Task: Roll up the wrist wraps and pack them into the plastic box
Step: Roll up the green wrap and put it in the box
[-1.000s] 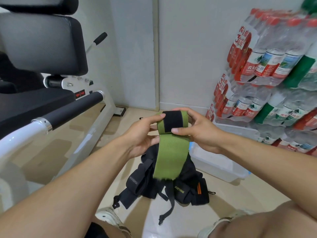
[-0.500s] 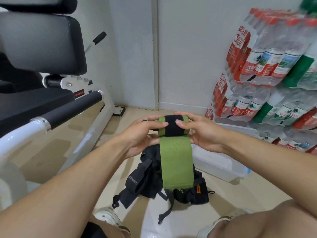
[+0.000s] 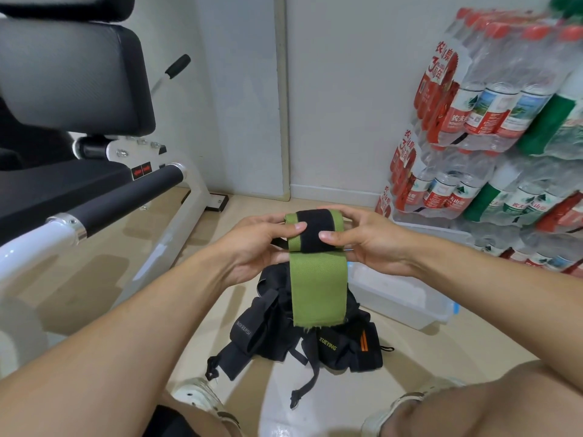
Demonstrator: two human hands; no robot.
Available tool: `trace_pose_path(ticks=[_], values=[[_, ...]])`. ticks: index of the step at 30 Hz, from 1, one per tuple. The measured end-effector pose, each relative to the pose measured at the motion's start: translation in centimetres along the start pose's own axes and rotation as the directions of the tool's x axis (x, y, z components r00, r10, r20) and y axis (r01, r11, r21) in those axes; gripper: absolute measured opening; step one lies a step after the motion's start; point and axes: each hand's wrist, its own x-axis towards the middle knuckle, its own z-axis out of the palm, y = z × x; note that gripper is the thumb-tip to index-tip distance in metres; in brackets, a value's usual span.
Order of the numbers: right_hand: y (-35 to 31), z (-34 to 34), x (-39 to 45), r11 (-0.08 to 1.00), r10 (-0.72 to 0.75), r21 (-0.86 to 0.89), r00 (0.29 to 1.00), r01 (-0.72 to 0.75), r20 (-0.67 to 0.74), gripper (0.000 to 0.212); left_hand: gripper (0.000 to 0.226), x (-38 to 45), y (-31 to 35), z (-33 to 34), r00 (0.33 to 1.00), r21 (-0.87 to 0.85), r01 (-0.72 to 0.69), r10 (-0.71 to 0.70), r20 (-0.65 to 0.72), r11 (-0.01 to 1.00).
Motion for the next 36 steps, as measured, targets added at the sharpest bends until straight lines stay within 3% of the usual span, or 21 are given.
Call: trace_pose_path(ticks=[7, 11, 14, 21, 28, 36], values=[[-0.3, -0.1, -0.3, 1.0, -0.008, -0.019, 1.0, 0.008, 0.012, 0.054, 0.036, 0.2, 0.0, 0.2, 0.999, 0.014, -0.043, 0.043, -0.014, 0.999], [-0.4, 0.1, -0.5, 0.998, 0.049, -0.027, 0.999, -0.048, 0.013, 0.047, 0.039, 0.3, -0.4, 0.1, 0.999, 0.129, -0.048, 0.05, -0.01, 0.99], [-0.1, 0.2, -0.5, 0.998, 0.032, -0.056, 0.999, -0.032, -0.003, 0.042, 0.033, 0.0, -0.6, 0.3, 1.0, 0.09, -0.004, 0.002, 0.02, 0.996], [0.0, 0.3, 0.0, 0.997, 0.03, -0.066, 0.999, -0.031, -0.012, 0.045, 0.038, 0.2, -0.3, 0.1, 0.998, 0.096, 0.018, -0.012, -0.062, 0.995], [0.5, 0.3, -0.5, 0.98, 0.189, -0.08, 0.98, -0.184, 0.067, 0.031, 0.032, 0.5, -0.9, 0.3, 0.995, 0.209, -0.01, 0.03, -0.096, 0.978], [0.7, -0.1, -0.2, 0.99, 0.111, -0.086, 0.994, -0.112, -0.019, 0.051, 0.028, 0.2, -1.0, 1.0, 0.998, 0.122, 0.013, -0.004, -0.067, 0.992]])
